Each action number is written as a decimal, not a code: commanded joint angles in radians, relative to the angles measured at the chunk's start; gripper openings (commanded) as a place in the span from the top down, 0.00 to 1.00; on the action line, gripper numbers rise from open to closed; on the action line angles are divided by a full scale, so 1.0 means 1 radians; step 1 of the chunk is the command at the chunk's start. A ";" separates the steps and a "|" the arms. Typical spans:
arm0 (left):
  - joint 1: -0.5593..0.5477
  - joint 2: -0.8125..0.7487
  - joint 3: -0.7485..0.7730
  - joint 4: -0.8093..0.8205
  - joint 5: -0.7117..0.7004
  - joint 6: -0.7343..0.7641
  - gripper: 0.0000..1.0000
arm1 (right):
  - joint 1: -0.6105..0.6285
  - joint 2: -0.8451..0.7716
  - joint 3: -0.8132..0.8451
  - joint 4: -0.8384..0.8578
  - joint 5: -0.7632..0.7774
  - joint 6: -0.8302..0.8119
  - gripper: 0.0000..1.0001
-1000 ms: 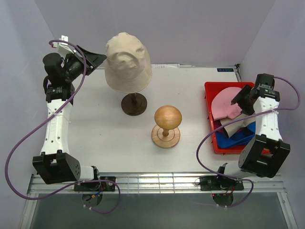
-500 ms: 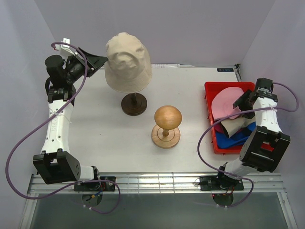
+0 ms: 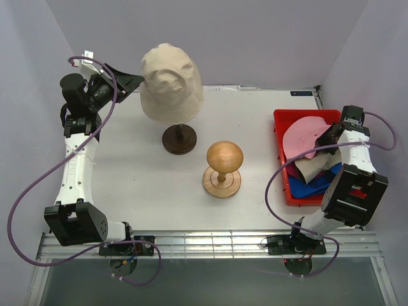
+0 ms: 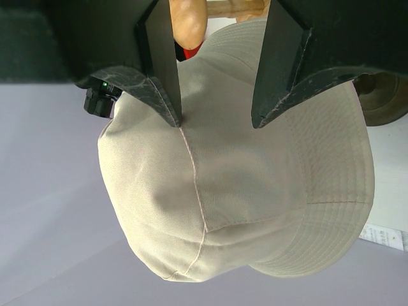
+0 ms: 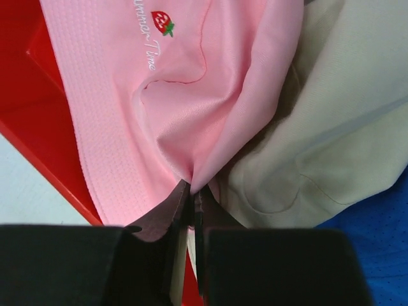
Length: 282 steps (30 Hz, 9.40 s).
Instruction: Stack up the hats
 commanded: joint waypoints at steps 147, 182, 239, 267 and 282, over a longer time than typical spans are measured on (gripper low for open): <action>-0.407 0.322 0.350 0.658 0.175 -0.686 1.00 | 0.600 -0.014 0.744 0.845 -1.083 0.492 0.92; -0.058 0.479 0.421 1.037 0.253 -0.679 1.00 | 0.829 0.317 1.012 0.717 -0.736 0.495 0.71; 0.065 0.514 -0.107 1.678 0.276 -0.959 1.00 | 0.859 0.242 0.896 0.355 -0.310 0.098 0.30; 0.089 0.450 -0.230 1.576 0.393 -0.867 1.00 | 0.786 0.176 0.531 0.724 -0.464 0.419 0.22; 0.095 0.398 -0.254 1.447 0.425 -0.771 1.00 | 0.767 0.253 0.428 1.012 -0.573 0.725 0.26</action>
